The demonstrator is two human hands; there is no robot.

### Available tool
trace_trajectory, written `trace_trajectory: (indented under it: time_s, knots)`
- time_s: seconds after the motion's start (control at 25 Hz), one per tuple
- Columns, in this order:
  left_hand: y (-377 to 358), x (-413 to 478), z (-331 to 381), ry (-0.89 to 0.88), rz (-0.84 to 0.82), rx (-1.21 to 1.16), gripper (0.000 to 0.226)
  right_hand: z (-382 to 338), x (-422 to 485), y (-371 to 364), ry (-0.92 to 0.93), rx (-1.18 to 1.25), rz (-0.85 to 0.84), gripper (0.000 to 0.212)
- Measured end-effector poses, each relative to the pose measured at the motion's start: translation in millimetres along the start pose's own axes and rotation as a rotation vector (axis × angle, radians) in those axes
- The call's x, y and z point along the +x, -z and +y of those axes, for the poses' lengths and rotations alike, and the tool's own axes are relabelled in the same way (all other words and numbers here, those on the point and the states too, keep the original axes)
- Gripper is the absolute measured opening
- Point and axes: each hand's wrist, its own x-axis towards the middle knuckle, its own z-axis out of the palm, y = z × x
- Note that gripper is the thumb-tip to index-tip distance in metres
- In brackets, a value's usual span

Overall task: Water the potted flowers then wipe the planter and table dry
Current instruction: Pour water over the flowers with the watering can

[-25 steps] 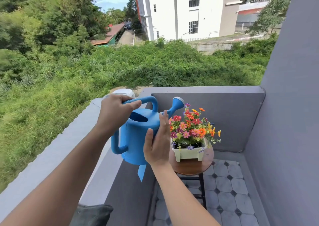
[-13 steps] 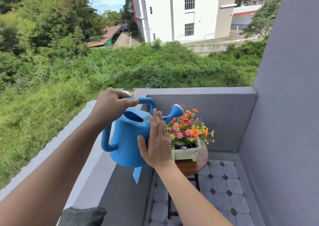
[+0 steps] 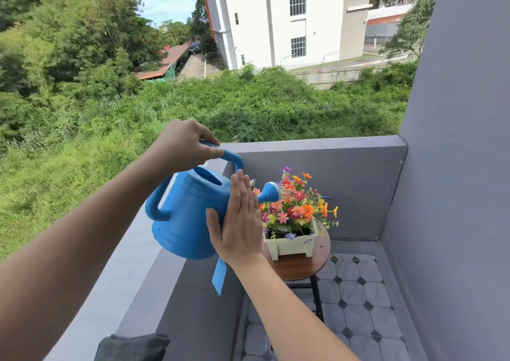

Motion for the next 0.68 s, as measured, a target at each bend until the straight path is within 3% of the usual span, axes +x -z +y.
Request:
trace_trajectory:
  time_s: [0.2, 0.68]
  knots:
    - [2, 3, -2, -0.072, 0.041, 0.158, 0.025, -5, 5, -4, -0.002, 0.001, -0.060, 0.069]
    - [6, 11, -8, -0.052, -0.045, 0.147, 0.034, -5, 2, -9, 0.092, -0.076, -0.116, 0.069]
